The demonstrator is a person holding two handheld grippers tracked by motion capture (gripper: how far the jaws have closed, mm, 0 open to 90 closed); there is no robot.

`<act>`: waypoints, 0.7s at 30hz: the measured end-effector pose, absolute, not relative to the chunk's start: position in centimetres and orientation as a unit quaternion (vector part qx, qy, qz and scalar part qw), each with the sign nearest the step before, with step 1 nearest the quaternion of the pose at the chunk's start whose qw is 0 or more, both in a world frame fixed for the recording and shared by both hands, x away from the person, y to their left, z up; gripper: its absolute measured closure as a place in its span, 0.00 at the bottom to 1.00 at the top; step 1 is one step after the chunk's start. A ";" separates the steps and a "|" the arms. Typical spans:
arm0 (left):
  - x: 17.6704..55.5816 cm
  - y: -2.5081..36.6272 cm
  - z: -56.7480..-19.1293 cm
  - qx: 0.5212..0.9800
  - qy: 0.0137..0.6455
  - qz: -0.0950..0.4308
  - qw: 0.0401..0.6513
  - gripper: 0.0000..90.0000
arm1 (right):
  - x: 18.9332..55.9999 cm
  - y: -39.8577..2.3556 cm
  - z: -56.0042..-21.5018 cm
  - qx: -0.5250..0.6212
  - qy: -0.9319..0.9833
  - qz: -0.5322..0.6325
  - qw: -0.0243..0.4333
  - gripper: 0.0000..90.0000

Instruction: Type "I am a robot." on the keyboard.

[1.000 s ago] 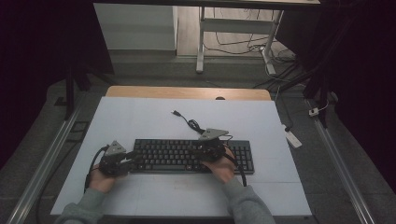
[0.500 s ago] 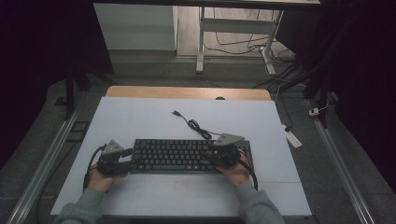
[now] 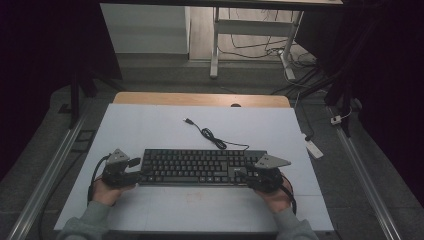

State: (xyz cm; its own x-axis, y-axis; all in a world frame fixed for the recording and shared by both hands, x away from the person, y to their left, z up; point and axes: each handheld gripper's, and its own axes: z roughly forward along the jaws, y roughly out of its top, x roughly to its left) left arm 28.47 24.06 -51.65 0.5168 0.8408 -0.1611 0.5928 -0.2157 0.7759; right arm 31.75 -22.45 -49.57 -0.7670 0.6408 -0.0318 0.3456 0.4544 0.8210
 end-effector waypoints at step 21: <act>27.8 21.9 -50.5 0.797 0.400 0.144 0.429 0.90 | 30.5 -24.6 -49.9 0.302 0.830 0.431 0.184 0.62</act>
